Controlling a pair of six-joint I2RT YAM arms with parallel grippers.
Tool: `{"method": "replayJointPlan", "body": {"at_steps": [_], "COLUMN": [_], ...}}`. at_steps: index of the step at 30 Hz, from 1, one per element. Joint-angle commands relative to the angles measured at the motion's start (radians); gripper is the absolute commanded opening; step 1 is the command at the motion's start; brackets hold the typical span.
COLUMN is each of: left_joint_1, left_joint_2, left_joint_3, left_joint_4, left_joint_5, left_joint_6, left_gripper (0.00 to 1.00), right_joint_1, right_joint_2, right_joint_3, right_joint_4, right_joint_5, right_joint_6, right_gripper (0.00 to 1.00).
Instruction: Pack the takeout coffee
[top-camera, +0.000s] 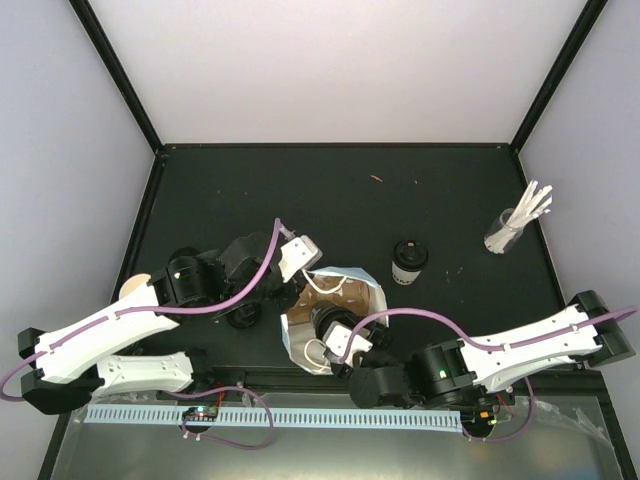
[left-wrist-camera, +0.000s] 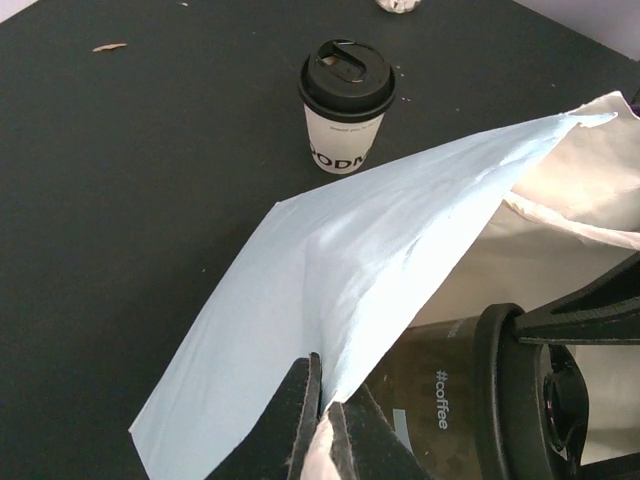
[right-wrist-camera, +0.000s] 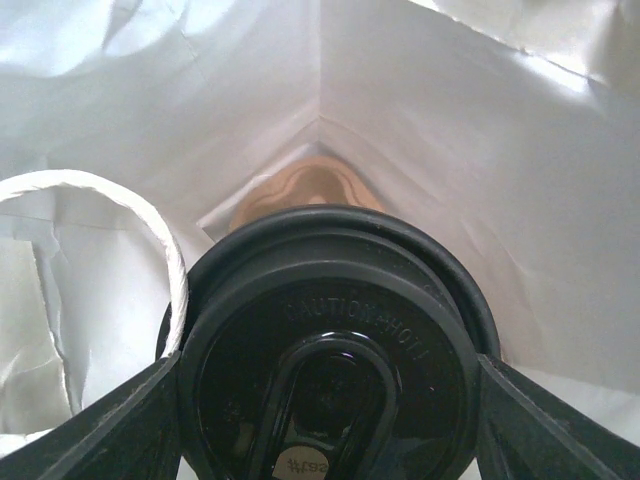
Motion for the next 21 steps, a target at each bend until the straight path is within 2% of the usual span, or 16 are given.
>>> {"method": "replayJointPlan", "body": {"at_steps": [1,5,12,21], "left_joint_1": [-0.006,-0.008,-0.009,-0.011], "left_joint_2": [0.001,0.004,-0.001,-0.032], "left_joint_3": [0.022,0.017,0.014,-0.010], "left_joint_4": [-0.020,-0.018,-0.029,-0.027], "left_joint_5": [0.068,0.095,0.104,0.124], "left_joint_6": [0.012,0.020,0.033,0.046], "left_gripper": [0.01,0.02,0.02,0.02], "right_joint_1": [0.004,-0.011,-0.084,-0.117], "right_joint_2": [-0.049,-0.038,0.021,0.019], "right_joint_3": [-0.046,-0.050,-0.019,-0.012], "right_joint_4": [0.114,0.121,0.084,0.100], "right_joint_5": [-0.039,-0.029,-0.139,-0.191], "right_joint_6": [-0.168,-0.241,-0.310,-0.392], "right_gripper": [0.59,0.58,0.57,0.59]}}
